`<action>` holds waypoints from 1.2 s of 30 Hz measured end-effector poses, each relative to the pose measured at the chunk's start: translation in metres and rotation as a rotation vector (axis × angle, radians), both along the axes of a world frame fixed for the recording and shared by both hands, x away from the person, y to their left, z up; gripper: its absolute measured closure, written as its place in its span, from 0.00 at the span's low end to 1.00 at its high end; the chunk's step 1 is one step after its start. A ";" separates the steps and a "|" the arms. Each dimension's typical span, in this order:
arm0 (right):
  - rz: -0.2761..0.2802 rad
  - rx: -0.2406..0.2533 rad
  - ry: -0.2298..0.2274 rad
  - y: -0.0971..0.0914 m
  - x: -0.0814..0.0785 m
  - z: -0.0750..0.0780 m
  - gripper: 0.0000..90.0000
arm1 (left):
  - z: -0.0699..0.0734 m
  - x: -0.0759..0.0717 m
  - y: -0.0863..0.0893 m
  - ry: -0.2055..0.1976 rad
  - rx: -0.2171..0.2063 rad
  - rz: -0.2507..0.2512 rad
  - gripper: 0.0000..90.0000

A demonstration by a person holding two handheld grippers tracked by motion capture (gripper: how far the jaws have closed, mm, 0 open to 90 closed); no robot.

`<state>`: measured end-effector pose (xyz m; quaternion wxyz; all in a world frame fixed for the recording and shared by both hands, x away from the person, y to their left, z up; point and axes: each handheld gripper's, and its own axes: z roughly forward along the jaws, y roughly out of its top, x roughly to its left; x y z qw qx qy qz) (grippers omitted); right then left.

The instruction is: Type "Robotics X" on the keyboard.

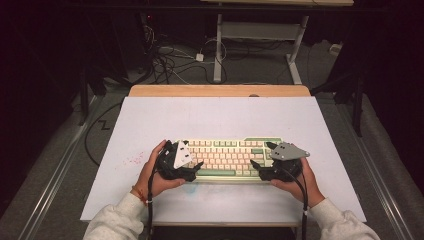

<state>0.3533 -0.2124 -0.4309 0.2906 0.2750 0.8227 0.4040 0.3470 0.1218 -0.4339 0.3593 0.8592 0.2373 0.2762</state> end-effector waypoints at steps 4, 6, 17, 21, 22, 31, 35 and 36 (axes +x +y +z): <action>-0.003 -0.004 -0.004 -0.001 -0.003 0.002 0.24 | 0.002 -0.002 0.001 -0.006 -0.006 0.001 0.20; -0.001 0.003 -0.005 -0.001 -0.003 0.003 0.24 | 0.003 -0.002 0.001 -0.005 -0.004 0.002 0.20; -0.011 -0.015 -0.028 -0.004 -0.011 0.005 0.24 | 0.005 -0.008 0.003 -0.023 0.024 0.006 0.20; -0.018 -0.017 -0.036 -0.006 -0.014 0.006 0.24 | 0.005 -0.010 0.005 -0.027 0.033 0.007 0.20; -0.020 -0.016 -0.038 -0.006 -0.014 0.007 0.24 | 0.005 -0.010 0.006 -0.027 0.031 0.008 0.20; -0.024 -0.022 -0.043 -0.008 -0.016 0.009 0.24 | 0.006 -0.012 0.012 -0.035 0.048 0.021 0.20; -0.029 -0.019 -0.052 -0.011 -0.018 0.011 0.24 | 0.008 -0.014 0.016 -0.040 0.047 0.030 0.20; -0.031 -0.021 -0.053 -0.011 -0.019 0.011 0.24 | 0.009 -0.014 0.017 -0.038 0.043 0.029 0.20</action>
